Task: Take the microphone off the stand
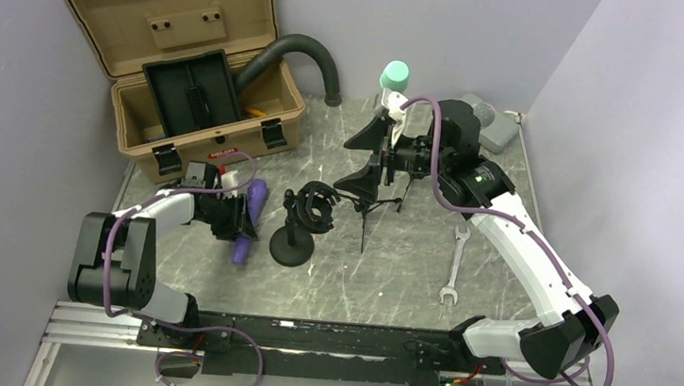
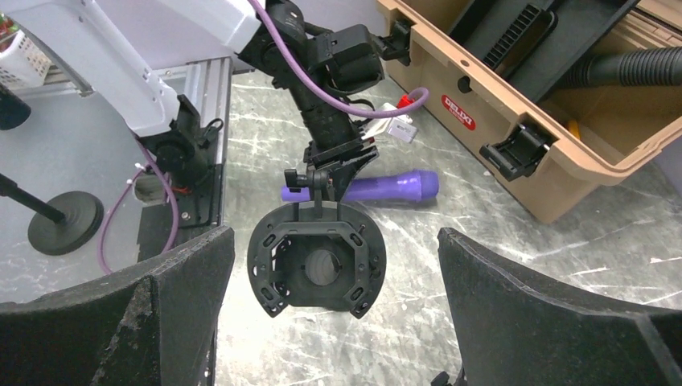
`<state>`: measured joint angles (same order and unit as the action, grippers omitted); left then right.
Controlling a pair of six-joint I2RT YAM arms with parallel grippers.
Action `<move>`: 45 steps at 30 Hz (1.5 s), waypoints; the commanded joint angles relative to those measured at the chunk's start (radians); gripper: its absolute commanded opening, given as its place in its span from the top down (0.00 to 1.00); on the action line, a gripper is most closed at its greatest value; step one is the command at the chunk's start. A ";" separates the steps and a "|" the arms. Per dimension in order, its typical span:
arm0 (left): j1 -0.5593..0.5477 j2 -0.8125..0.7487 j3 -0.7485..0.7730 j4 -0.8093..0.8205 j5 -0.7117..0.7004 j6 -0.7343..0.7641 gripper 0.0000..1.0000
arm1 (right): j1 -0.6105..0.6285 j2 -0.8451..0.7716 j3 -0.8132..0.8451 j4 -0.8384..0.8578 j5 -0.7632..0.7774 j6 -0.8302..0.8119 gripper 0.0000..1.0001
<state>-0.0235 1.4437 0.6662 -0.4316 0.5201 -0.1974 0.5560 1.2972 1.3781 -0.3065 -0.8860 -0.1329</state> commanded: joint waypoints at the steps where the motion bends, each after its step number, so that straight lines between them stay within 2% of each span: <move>1: 0.003 -0.039 -0.022 0.000 -0.098 0.011 0.51 | -0.005 0.009 0.025 0.003 0.006 -0.018 0.00; 12: 0.002 -0.066 -0.016 0.000 -0.076 0.027 0.39 | -0.004 -0.005 0.006 0.001 0.015 -0.031 0.00; 18: 0.002 -0.180 0.060 -0.077 0.016 0.112 0.11 | -0.003 -0.021 -0.011 -0.049 0.016 -0.089 0.00; 21: 0.003 -0.262 0.119 -0.140 0.054 0.228 0.01 | -0.004 -0.034 -0.017 -0.087 0.008 -0.136 0.00; 25: 0.001 -0.425 0.146 -0.177 0.133 0.394 0.01 | -0.004 -0.052 -0.018 -0.144 -0.020 -0.210 0.00; 30: -0.011 -0.587 0.139 -0.081 0.314 0.565 0.01 | -0.003 -0.058 -0.001 -0.195 -0.049 -0.261 0.00; 35: -0.059 -0.533 0.168 0.020 0.459 0.577 0.04 | -0.005 -0.056 0.011 -0.224 -0.056 -0.280 0.00; 40: -0.202 -0.483 0.146 0.113 0.444 0.663 0.08 | -0.004 -0.071 -0.003 -0.228 -0.050 -0.293 0.00; 45: -0.253 -0.431 0.097 0.302 0.448 0.607 0.15 | -0.004 -0.087 -0.041 -0.207 -0.049 -0.293 0.00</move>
<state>-0.2508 0.9817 0.7792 -0.3141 0.9127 0.4023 0.5549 1.2503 1.3598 -0.5323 -0.9100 -0.3958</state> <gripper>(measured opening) 0.872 0.997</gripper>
